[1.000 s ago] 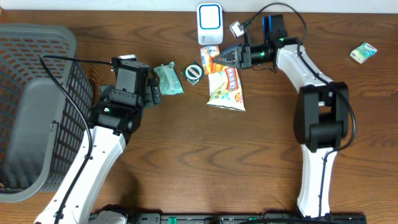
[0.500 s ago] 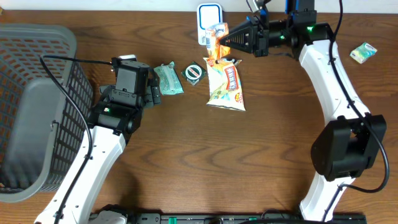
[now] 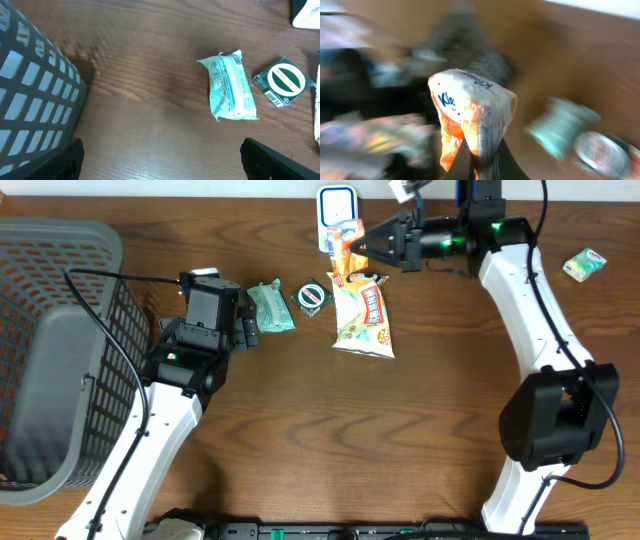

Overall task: Scan the item barcode
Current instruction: 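Lift the orange Kleenex pack toward the scanner with right gripper, then hold the Kleenex pack against the scanner window with right gripper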

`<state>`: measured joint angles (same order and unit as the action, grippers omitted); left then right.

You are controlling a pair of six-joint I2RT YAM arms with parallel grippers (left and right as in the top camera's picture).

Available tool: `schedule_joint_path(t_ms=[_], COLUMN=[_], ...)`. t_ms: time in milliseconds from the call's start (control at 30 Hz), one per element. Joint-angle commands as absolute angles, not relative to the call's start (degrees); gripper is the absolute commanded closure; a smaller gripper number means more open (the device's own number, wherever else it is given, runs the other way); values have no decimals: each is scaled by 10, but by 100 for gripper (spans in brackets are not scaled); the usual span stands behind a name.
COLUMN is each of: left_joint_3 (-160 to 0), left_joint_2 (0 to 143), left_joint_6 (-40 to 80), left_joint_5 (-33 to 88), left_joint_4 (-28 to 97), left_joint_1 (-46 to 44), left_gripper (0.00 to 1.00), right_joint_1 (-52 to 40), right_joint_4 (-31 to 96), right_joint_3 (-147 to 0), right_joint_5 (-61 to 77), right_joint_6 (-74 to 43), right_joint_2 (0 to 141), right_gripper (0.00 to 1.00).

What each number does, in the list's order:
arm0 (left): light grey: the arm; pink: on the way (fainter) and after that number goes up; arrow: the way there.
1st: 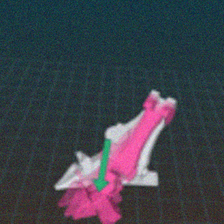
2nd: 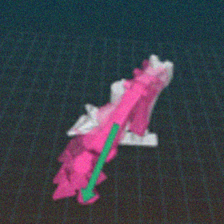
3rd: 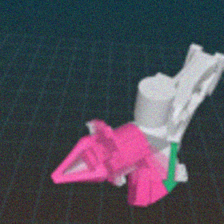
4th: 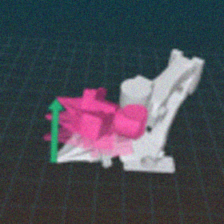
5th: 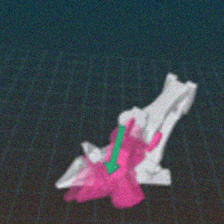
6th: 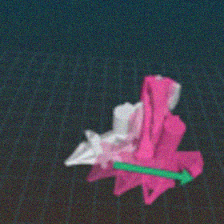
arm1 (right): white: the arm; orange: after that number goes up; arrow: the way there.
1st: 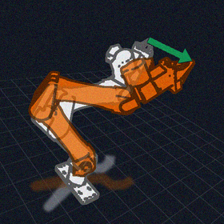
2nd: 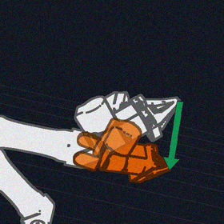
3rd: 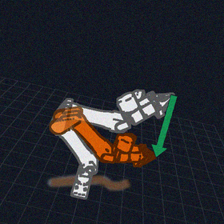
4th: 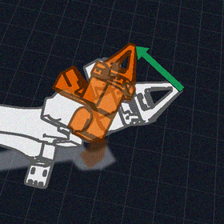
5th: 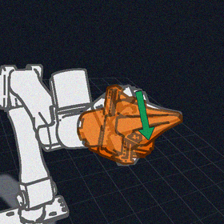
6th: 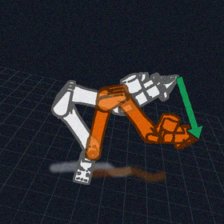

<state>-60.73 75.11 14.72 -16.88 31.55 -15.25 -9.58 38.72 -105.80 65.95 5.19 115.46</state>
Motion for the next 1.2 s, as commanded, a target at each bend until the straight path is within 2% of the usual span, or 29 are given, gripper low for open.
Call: schedule_joint_path(t_ms=[0,100,233,367,500,700,1167], left_joint_3=[-609,-609,-609,-609,-609,-609,-609], left_joint_2=[747,747,747,747,747,747,747], left_joint_6=[140,140,140,140,140,140,140], left_joint_5=[-179,-179,-179,-179,-179,-179,-179], left_joint_4=[315,315,315,315,315,315,315], left_joint_1=[-151,-151,-151,-151,-151,-151,-151], left_gripper=[2,2,2,2,2,2,2], right_joint_1=[-141,-183,-228,-250,-255,-255,-246], right_joint_4=[419,406,338,248,151,80,85], right_joint_3=[-1058,-1058,-1058,-1058,-1059,-1063,-1248], right_joint_5=[158,-68,-184,-192,-191,-189,-150], right_joint_6=[8,26,124,220,224,230,258], right_joint_2=[1160,1160,1168,1196,1243,1291,1397], right_gripper=[99,99,99,99,99,99,99])
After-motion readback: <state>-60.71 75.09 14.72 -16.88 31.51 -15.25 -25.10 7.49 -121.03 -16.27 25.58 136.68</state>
